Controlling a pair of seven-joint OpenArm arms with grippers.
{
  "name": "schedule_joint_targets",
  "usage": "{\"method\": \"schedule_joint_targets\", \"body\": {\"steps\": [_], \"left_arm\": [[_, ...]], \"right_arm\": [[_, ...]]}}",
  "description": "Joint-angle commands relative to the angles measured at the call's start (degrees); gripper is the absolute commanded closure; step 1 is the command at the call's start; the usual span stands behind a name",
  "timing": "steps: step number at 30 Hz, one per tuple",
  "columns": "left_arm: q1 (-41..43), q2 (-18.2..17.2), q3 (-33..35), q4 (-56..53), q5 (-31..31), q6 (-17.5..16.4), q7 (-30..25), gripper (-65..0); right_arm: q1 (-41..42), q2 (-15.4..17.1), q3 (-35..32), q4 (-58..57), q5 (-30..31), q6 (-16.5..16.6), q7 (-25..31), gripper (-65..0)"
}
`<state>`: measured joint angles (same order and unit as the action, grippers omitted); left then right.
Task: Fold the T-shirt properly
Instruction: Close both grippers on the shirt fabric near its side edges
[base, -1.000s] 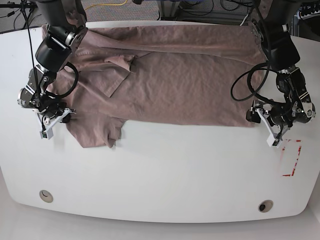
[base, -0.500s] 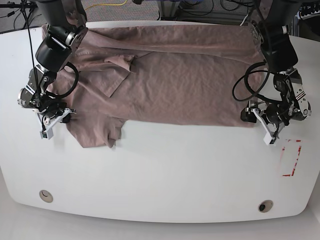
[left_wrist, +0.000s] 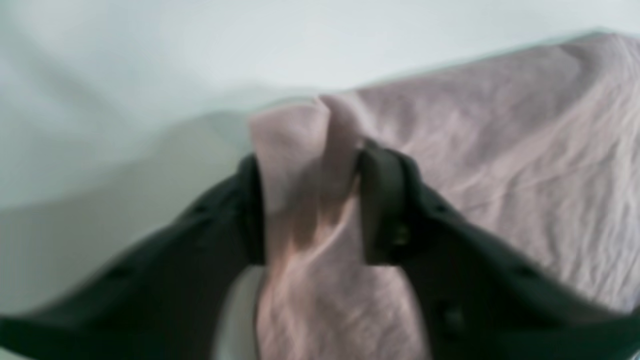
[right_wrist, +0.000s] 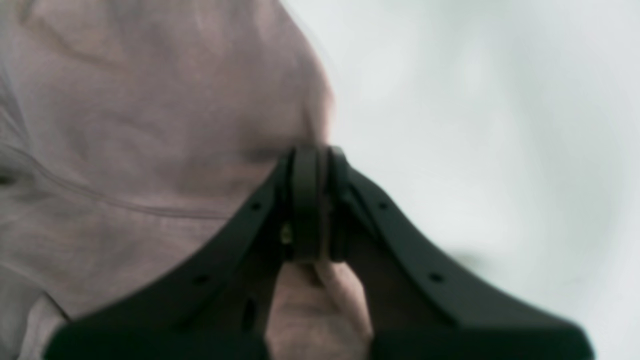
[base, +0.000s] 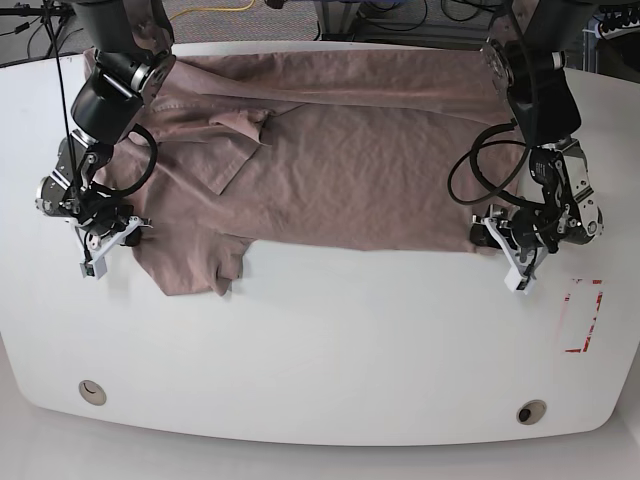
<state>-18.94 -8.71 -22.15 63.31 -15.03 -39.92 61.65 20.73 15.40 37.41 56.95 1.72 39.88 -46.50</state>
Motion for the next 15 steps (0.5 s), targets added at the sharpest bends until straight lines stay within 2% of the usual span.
{"method": "schedule_joint_targets", "body": {"steps": [1, 3, 10, 15], "left_arm": [[-0.89, -0.39, 0.13, 0.47, -0.05, -0.08, 0.55, -7.2], [-0.89, -0.39, 0.22, 0.82, 0.04, -0.03, 0.55, -4.6], [-1.32, -0.56, 0.22, 1.17, -0.05, -0.03, 0.55, -4.4], [-2.12, -0.65, 0.22, 4.25, 0.13, -0.03, 0.73, -4.3]], "right_arm": [[0.85, 0.82, -0.09, 0.68, -0.09, 0.12, -0.4, -2.7], [0.85, 0.82, -0.09, 0.68, -0.09, 0.12, -0.4, -2.7], [0.85, 0.82, -0.44, 4.02, -0.09, 0.12, -0.75, -2.5], [0.85, 1.0, -3.43, 7.62, 0.26, 0.12, -3.57, -2.4]]}}
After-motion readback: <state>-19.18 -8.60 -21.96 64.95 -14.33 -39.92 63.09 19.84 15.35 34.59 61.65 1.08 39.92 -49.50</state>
